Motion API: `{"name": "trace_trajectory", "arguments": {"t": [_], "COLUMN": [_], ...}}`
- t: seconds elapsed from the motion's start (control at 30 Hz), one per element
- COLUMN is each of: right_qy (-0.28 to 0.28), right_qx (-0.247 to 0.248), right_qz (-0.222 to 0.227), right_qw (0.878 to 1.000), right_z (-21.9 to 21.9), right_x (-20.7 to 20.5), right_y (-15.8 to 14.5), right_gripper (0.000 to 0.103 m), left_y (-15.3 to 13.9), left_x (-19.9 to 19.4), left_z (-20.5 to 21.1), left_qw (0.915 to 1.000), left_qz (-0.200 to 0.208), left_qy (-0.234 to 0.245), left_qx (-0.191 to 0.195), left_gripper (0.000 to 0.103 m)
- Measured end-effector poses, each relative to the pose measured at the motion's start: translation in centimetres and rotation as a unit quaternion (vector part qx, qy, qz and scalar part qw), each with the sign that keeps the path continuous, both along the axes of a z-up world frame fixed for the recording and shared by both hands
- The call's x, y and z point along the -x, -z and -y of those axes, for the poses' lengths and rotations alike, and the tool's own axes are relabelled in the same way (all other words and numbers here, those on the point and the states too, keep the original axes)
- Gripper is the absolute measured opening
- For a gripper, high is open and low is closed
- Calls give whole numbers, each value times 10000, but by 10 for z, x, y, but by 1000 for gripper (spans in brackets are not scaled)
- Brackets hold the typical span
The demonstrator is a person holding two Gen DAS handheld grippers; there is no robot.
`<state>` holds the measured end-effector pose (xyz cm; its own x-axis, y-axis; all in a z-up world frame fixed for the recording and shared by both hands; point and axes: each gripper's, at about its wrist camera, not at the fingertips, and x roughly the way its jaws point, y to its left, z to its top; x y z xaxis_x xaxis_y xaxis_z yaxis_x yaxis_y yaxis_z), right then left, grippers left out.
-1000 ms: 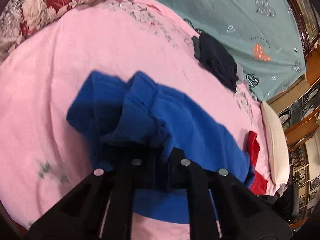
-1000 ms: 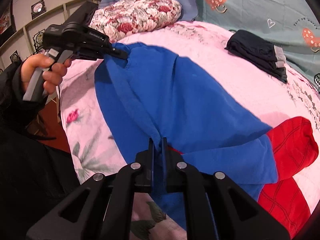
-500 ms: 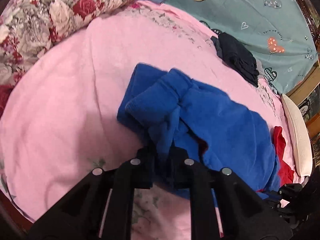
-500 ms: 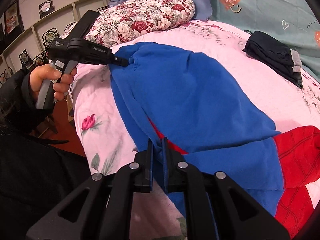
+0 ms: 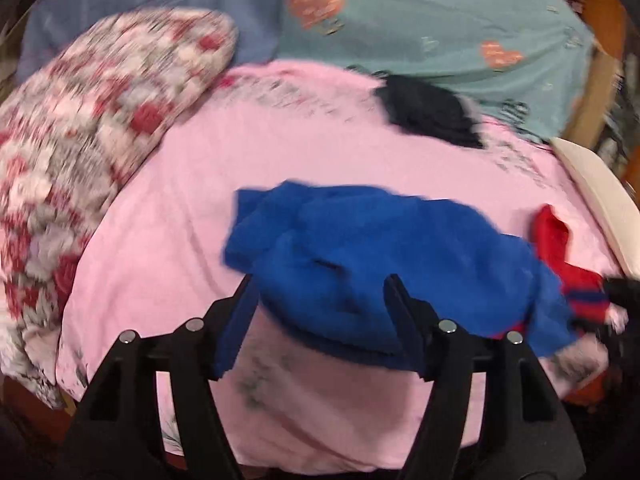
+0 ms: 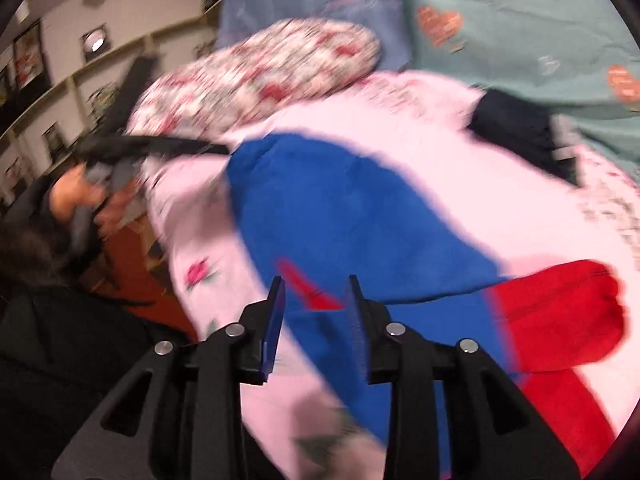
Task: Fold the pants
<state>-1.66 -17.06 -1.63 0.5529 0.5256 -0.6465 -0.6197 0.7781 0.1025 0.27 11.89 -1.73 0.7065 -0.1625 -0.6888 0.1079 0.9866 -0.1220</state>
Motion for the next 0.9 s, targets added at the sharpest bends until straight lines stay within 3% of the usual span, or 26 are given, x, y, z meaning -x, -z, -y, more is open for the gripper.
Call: {"name": "trace_trajectory", "arguments": {"t": [0.1, 0.17, 0.23, 0.4, 0.47, 0.57, 0.6, 0.63, 0.67, 0.73, 0.83, 0.9], "right_qy": [1473, 2185, 2694, 3196, 3283, 3348, 3296, 3143, 3066, 2963, 2981, 3132], "right_qx": [133, 151, -78, -337, -383, 449, 637, 788, 860, 609, 242, -381], "right_qz": [-27, -468, -1052, -1839, -2006, -2134, -2174, -2295, -2245, -2073, -1698, -1037], "right_qw": [9890, 9746, 9572, 9289, 9222, 9167, 9165, 9178, 9210, 9303, 9390, 9432], "right_z": [55, 87, 113, 130, 127, 104, 102, 99, 99, 111, 129, 163], "right_x": [-34, -65, -96, -150, -162, -177, -178, -178, -174, -160, -140, -83], "right_y": [-17, -14, -3, 19, 26, 46, 56, 69, 74, 66, 44, 3], "right_gripper": [41, 53, 56, 56, 56, 56, 53, 24, 9, 1, 1, 1], "left_y": [-6, 5, 22, 64, 67, 68, 68, 69, 69, 69, 68, 68], "left_x": [5, 3, -1, 4, 10, 7, 8, 9, 9, 9, 8, 7], "left_z": [50, 83, 119, 171, 175, 169, 170, 170, 171, 172, 171, 171], "left_qw": [9964, 9914, 9829, 9617, 9596, 9590, 9589, 9589, 9589, 9589, 9584, 9579], "left_qz": [72, -17, -222, -825, -783, -835, -835, -816, -802, -786, -745, -698], "left_qy": [842, 1308, 1826, 2614, 2689, 2702, 2706, 2713, 2716, 2723, 2752, 2783], "left_qx": [73, 48, 114, -110, -267, -181, -172, -183, -195, -165, -95, -46], "left_gripper": [70, 70, 70, 58, 58, 58, 59, 59, 59, 60, 60, 60]}}
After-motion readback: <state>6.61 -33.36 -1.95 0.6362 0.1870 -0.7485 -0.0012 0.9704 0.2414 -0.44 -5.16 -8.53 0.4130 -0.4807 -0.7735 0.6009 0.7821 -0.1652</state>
